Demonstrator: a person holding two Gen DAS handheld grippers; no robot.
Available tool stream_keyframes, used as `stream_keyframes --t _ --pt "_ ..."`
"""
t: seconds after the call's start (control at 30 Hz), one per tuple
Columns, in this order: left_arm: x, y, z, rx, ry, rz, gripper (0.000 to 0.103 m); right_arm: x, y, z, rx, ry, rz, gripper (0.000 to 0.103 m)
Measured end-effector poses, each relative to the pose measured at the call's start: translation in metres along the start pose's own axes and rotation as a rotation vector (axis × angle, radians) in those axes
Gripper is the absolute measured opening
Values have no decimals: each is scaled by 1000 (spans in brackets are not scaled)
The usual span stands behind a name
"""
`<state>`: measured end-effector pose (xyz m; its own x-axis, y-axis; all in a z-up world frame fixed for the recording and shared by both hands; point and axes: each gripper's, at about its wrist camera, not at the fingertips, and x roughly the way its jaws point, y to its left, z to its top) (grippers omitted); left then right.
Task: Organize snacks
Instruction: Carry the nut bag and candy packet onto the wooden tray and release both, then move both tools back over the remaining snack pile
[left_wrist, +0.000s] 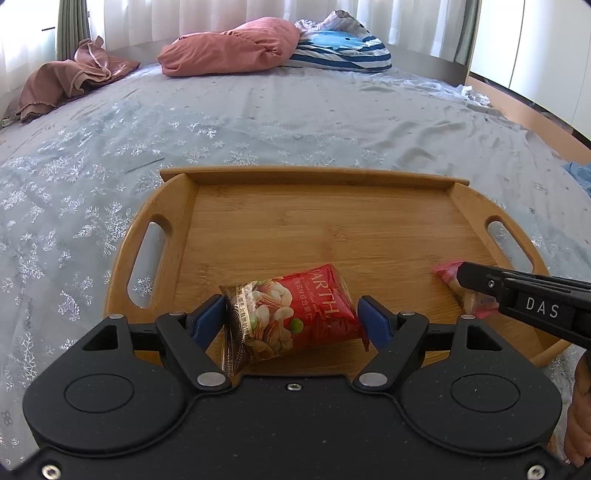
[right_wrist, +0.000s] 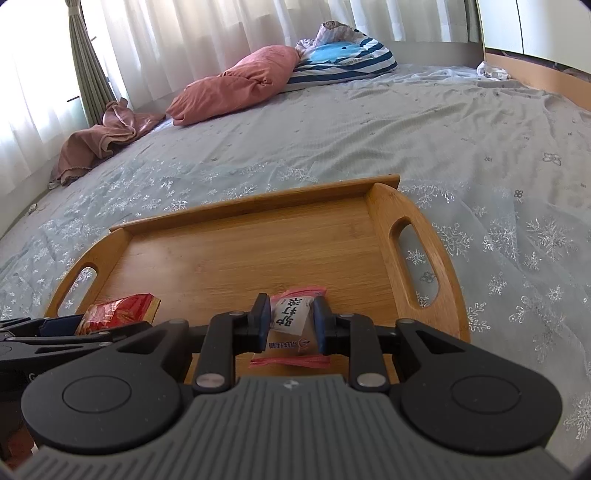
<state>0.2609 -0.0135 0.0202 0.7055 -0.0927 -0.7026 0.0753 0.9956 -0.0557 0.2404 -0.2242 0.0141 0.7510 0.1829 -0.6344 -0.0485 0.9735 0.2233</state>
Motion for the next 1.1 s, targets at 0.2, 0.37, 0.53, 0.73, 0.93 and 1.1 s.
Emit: stream_keyframes --t 0.2,0.37,0.53,0.73,0.93,1.1 --pt "2 -3 -1 23 1 9 78 0 2 -1 -15 -3 -4 29" --pt "2 -3 -1 25 2 9 79 0 2 -1 -22 -3 -7 30" --pt "2 -3 -1 21 3 6 82 0 4 0 -41 4 -10 35" --pt "-8 2 -1 19 -3 0 93 -1 7 -2 -56 17 -10 47" --pt "-42 3 -6 52 -49 -10 101 -19 10 -5 -93 -7 -4 65" --pt "-79 3 -25 68 -91 -35 103 -43 13 -12 -133 -37 20 79"
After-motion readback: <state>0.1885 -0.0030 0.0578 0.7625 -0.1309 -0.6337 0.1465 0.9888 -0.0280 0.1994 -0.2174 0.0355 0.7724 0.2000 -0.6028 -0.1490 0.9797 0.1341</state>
